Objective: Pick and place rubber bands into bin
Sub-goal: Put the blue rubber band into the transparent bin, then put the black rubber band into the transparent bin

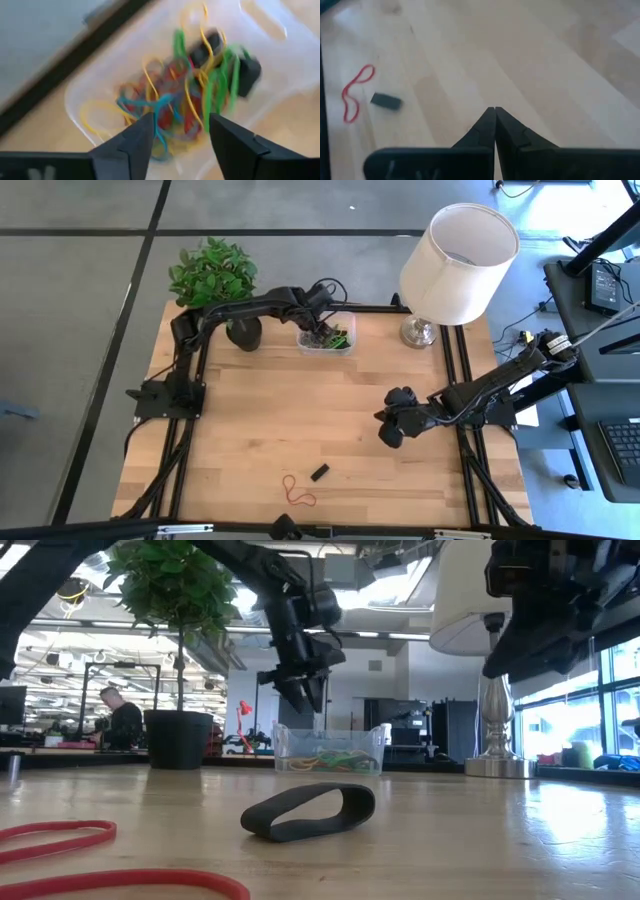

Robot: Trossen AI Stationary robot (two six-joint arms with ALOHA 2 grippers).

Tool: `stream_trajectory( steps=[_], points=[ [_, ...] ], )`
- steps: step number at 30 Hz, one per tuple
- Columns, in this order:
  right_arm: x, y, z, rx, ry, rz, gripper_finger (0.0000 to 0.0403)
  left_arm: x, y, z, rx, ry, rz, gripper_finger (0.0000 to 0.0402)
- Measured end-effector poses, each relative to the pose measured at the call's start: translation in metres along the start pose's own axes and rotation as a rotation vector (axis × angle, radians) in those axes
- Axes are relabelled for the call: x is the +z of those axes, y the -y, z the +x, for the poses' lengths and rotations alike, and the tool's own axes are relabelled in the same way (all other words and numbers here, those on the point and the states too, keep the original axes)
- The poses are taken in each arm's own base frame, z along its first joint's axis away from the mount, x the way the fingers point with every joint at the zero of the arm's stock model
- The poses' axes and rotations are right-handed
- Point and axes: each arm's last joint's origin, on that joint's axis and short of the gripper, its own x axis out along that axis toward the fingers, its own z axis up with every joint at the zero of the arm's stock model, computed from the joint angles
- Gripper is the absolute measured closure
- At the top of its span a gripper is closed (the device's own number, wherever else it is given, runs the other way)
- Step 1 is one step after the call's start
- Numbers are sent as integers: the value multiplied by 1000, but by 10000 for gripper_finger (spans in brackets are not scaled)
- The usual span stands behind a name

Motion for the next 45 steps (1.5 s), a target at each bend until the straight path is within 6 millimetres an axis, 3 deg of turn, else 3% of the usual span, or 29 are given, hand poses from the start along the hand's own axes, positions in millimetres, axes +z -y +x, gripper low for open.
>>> stream_trajectory(
  steps=[7, 11, 20, 23, 26, 29, 32, 35, 37, 41, 45],
  points=[
    [3, 1, 0, -44, 72, 7, 395, 2, -9, 10, -56, -33, -8, 200],
    [4, 2, 0, -64, 99, 26, 395, 2, -10, 9, -26, -33, 106, 208],
    [4, 2, 0, -74, 117, 56, 395, -9, 3, 6, 79, -68, 236, 222],
    [4, 2, 0, -74, 117, 58, 395, -13, 10, 5, -81, -111, 315, 229],
    [4, 2, 0, -73, 116, 58, 396, -14, 6, 5, 138, -84, 179, 240],
    [4, 1, 0, -60, 102, 61, 396, -13, 4, 6, -39, -133, 196, 254],
    [3, 0, 0, -37, 72, 56, 396, -18, 5, 5, 63, -154, 110, 267],
    [2, 0, 0, -25, 55, 57, 396, -17, 6, 5, 10, -154, 147, 277],
    [2, 0, 0, -23, 52, 53, 396, -17, 5, 5, 83, -137, 37, 283],
    [2, 0, 0, -22, 51, 50, 396, -17, 21, 3, -169, -151, 109, 291],
    [2, 0, 0, -23, 50, 25, 396, -19, 25, 2, -88, -133, 16, 300]
  ],
)
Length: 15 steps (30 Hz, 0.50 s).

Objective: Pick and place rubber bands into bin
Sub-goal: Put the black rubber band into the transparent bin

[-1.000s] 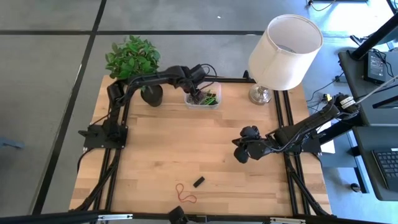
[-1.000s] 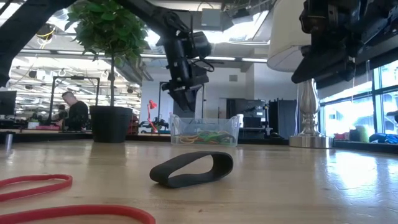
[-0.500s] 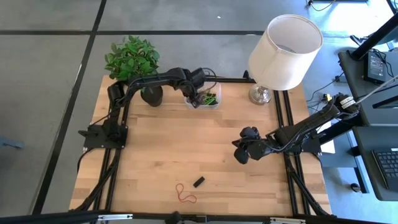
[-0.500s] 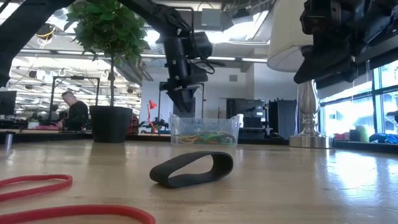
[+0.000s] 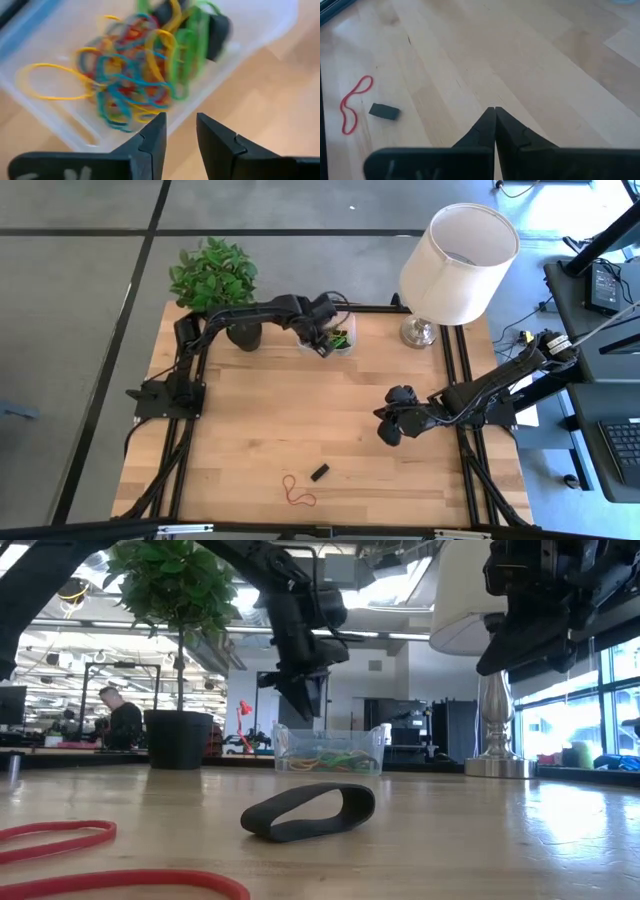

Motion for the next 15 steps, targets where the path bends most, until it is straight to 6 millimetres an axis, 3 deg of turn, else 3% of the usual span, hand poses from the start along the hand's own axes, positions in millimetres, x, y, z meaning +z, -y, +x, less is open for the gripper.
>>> stream_trajectory(
  steps=[4, 7, 11, 15],
  points=[
    [-1, -1, 0, 5, -7, -18, 395, -1, 1, -10, -55, -10, 11, 326],
    [-3, -2, -2, 14, -23, -66, 396, -8, 14, -22, -91, -11, 39, 374],
    [-5, -2, -2, 13, -31, -117, 395, -23, 44, -49, -71, 78, 123, 398],
    [-6, -1, -2, 9, -33, -136, 395, -52, 84, -75, 39, 211, 239, 400]
  ],
)
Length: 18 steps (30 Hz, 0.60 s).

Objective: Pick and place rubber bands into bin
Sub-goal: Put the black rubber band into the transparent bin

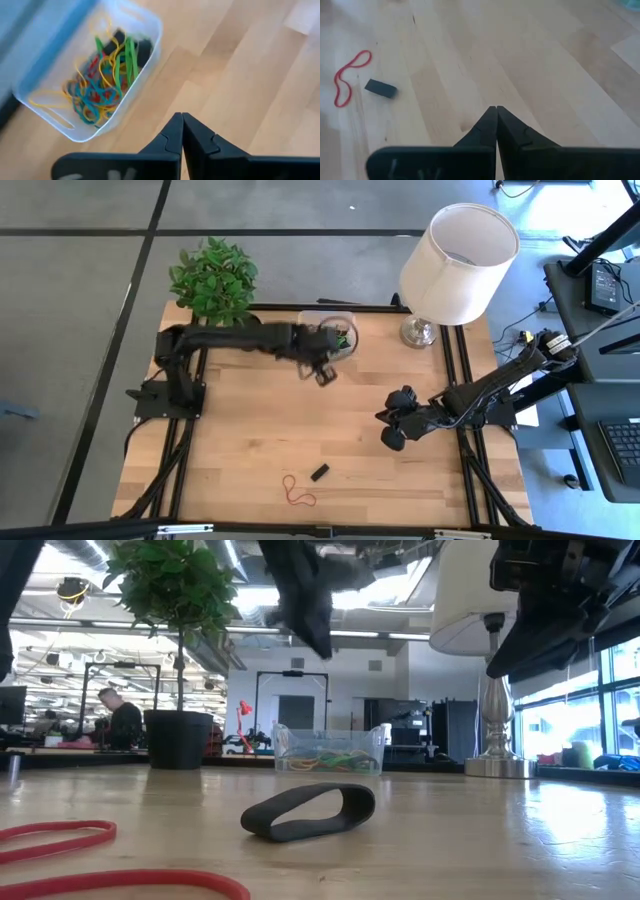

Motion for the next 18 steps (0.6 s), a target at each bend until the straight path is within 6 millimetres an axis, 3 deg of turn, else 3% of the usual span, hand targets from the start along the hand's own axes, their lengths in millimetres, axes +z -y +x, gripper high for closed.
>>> stream_trajectory(
  steps=[4, 8, 12, 18],
  points=[
    [0, 0, 0, 1, 1, 0, 395, -21, 32, -28, 9, 136, 118, 401],
    [0, -1, 0, 6, 3, 8, 395, -51, 45, -46, -80, 230, 216, 400],
    [1, -4, 0, 80, -29, -51, 396, -81, 37, -59, -240, 359, 271, 400],
    [13, -24, 4, 179, 83, -90, 400, -137, 7, -68, -419, 497, 302, 400]
  ],
)
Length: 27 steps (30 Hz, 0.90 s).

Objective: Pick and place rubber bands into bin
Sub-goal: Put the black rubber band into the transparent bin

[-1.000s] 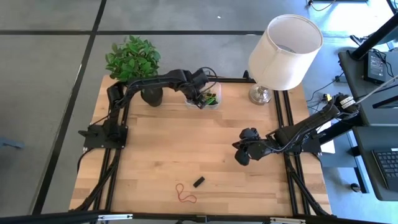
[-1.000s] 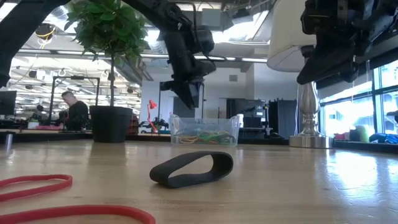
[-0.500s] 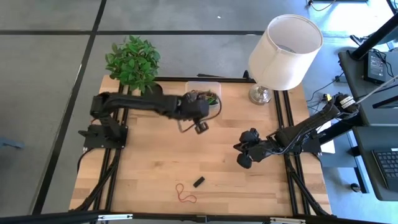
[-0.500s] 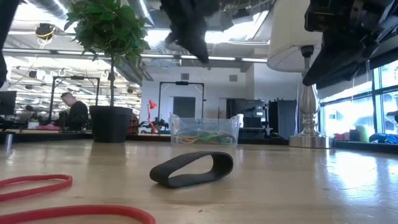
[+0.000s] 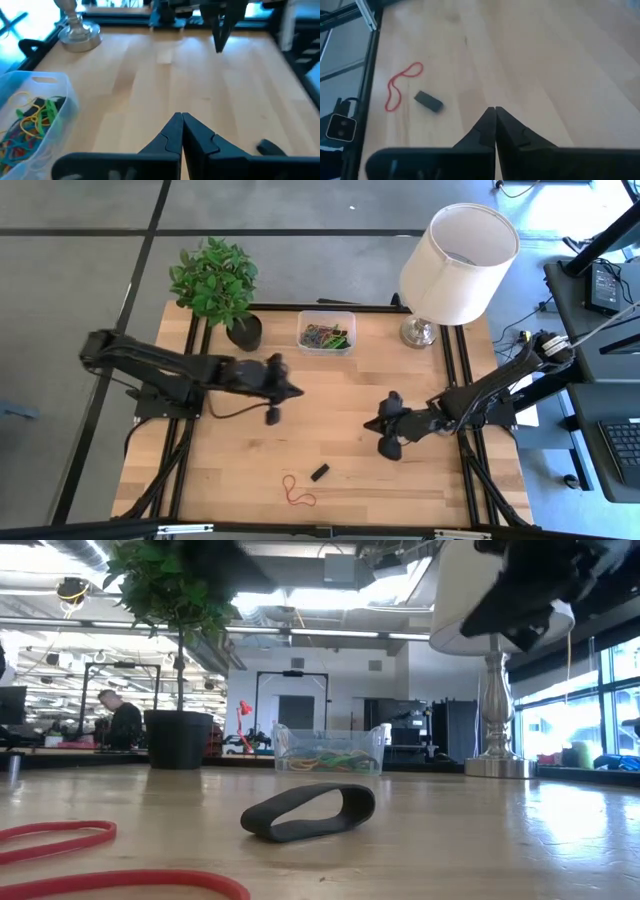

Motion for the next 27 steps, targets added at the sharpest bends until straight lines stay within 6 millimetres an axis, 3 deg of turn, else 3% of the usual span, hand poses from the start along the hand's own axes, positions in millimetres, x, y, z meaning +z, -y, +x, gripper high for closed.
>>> stream_trajectory(
  steps=[7, 15, 21, 27],
  points=[
    [28, -40, 32, -62, -74, -108, 401, -63, -9, -47, -114, 159, -18, 400],
    [51, -84, 72, -138, -334, -159, 381, -119, -16, -71, -187, 346, 208, 400],
    [61, -100, 91, -170, -513, -162, 343, -144, -26, -76, -265, 405, 198, 400],
    [68, -109, 109, -88, -565, -275, 294, -158, -37, -78, -228, 450, 168, 400]
  ],
)
